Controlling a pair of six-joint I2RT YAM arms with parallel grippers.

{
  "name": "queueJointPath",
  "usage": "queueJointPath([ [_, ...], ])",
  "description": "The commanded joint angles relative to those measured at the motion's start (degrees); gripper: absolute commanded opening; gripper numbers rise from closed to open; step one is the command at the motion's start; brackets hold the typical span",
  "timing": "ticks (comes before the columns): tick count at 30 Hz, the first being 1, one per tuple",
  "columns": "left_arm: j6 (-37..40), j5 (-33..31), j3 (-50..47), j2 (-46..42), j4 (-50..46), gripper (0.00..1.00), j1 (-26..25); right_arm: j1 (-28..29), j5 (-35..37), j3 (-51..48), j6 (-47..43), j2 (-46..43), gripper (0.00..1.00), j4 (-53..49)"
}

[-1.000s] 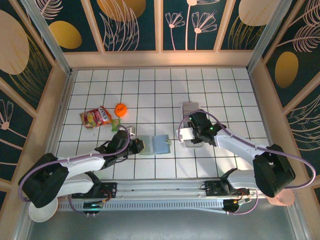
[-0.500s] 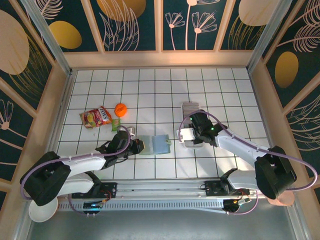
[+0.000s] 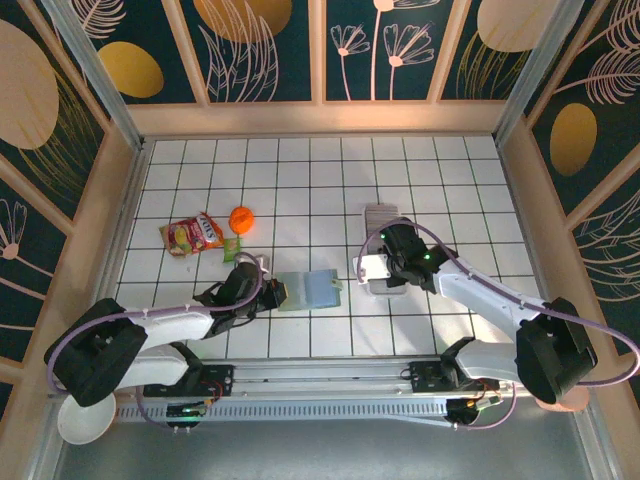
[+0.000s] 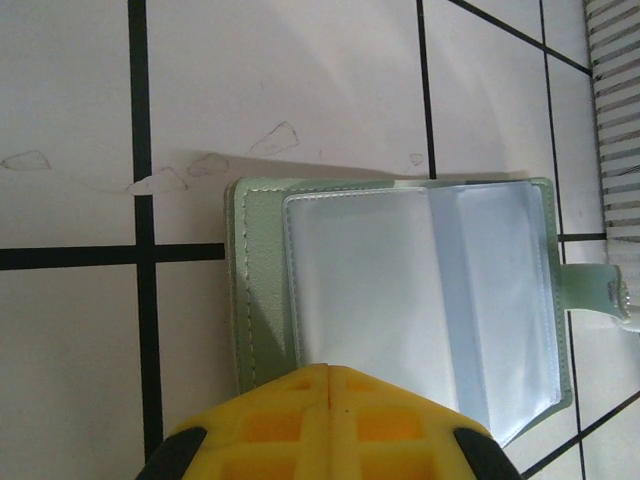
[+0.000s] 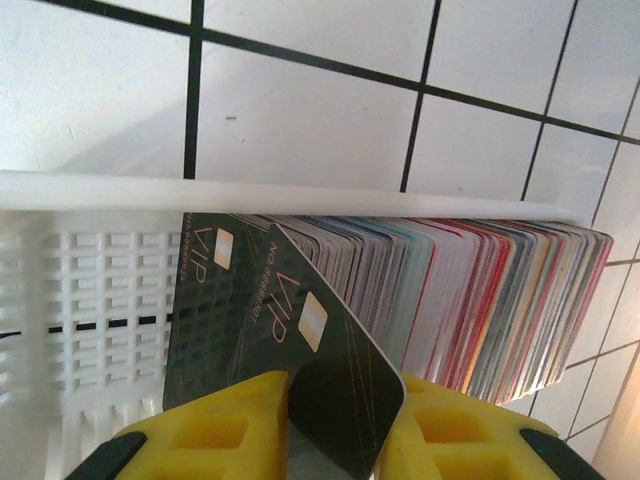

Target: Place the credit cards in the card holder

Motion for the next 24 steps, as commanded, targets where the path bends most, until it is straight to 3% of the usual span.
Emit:
queueJointPath([
  [1, 0.1, -0.8, -0.9, 1.0, 1.9, 0.00, 0.3, 0.7, -1.3, 2.3, 1.8, -1.9, 0.25, -2.3],
  [9, 0.6, -0.4, -0.9, 2.4, 2.7, 0.00, 0.3, 3.3, -2.6, 2.9, 6.5, -5.5, 0.11, -6.3],
  [13, 0.8, -0.1, -0.7, 1.3, 2.0, 0.00, 0.3, 6.0, -5.2, 4.9, 14.3, -7.2, 0.00, -11.9],
  [17, 0.8, -0.8, -0.8, -0.5, 1.1, 0.00, 0.3, 9.0, -5.4, 6.8, 23.0, -9.6, 0.00, -14.1],
  [20, 0.9, -1.0, -0.8, -1.3, 0.6, 0.00, 0.3, 12.0, -8.5, 10.7, 35.0, -10.1, 0.00, -11.1],
  [24, 0.6, -1.1, -0.7, -1.3, 0.6, 0.00, 0.3, 15.4, -9.0, 15.0, 61.7, -7.9, 0.00, 0.6],
])
